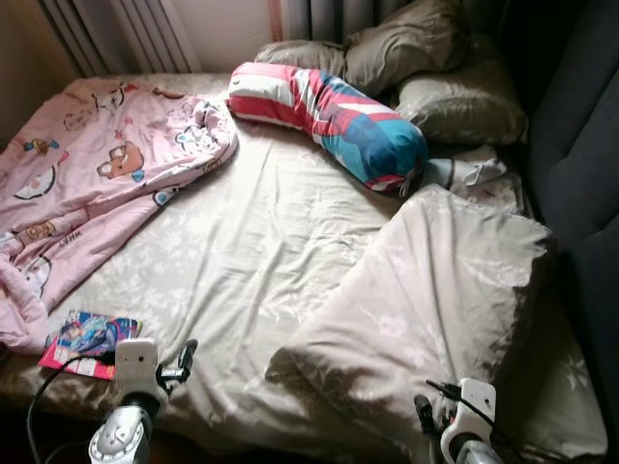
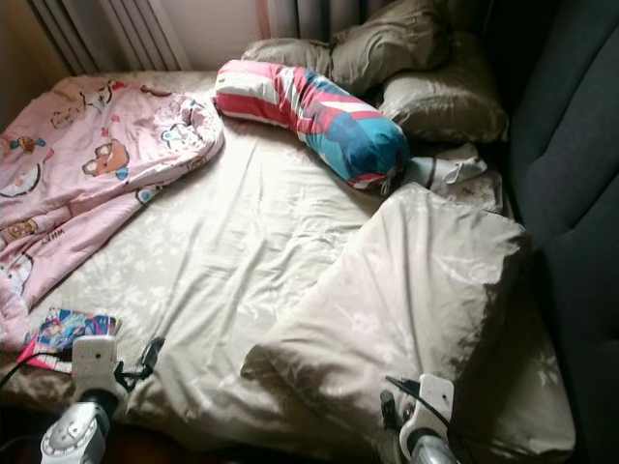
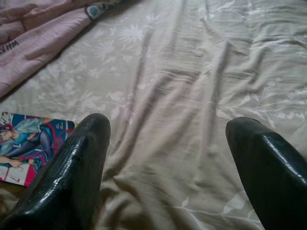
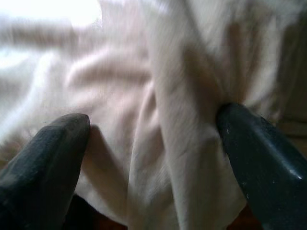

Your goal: Clean up the room

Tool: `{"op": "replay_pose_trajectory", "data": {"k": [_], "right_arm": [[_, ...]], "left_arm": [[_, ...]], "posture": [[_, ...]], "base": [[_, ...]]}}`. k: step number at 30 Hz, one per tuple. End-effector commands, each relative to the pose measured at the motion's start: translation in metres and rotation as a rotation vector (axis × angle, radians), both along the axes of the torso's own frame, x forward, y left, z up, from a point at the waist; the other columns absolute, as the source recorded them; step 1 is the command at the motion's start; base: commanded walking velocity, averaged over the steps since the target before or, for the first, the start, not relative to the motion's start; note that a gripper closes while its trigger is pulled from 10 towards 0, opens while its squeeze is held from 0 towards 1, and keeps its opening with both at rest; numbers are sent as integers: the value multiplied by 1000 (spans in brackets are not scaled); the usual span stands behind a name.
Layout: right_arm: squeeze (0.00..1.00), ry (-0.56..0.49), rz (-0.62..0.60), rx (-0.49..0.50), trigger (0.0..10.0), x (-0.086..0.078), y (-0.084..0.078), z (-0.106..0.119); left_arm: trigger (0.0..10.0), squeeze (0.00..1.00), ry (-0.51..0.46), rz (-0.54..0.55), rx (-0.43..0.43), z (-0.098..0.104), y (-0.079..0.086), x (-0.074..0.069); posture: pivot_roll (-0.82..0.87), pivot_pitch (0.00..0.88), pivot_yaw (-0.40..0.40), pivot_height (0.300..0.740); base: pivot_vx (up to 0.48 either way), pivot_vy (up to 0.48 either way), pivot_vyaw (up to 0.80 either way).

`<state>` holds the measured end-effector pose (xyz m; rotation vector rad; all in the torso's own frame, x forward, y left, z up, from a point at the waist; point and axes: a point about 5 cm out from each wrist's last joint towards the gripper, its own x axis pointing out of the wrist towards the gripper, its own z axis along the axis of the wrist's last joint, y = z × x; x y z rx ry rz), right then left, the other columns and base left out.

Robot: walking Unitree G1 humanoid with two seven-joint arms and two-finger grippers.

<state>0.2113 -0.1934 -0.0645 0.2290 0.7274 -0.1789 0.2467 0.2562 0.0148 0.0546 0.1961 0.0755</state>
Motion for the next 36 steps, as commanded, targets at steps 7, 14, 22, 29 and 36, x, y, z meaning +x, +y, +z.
{"op": "replay_pose_trajectory", "data": {"k": [7, 14, 22, 29, 36], "right_arm": [[0, 95, -12, 7, 10000, -19, 3, -13], [0, 153, 18, 28, 10000, -33, 13, -21], [0, 155, 58, 40, 0, -38, 25, -24], [0, 166, 58, 55, 0, -39, 29, -25], [0, 193, 53, 42, 0, -47, 26, -28]], "left_arm": [[10000, 0, 35, -7, 7, -1, 10, -9], [10000, 0, 11, -17, 14, 7, 11, -12], [10000, 0, 22, -3, 13, 7, 12, -25], [10000, 0, 28, 6, 14, 9, 14, -27], [10000, 0, 37, 14, 18, 11, 16, -27]], "posture": [[14, 256, 126, 740], [49, 291, 126, 740], [61, 305, 127, 740], [68, 308, 134, 740], [61, 298, 140, 740]], "base": [[0, 0, 0], [0, 0, 0], [0, 0, 0], [0, 0, 0], [0, 0, 0]]}}
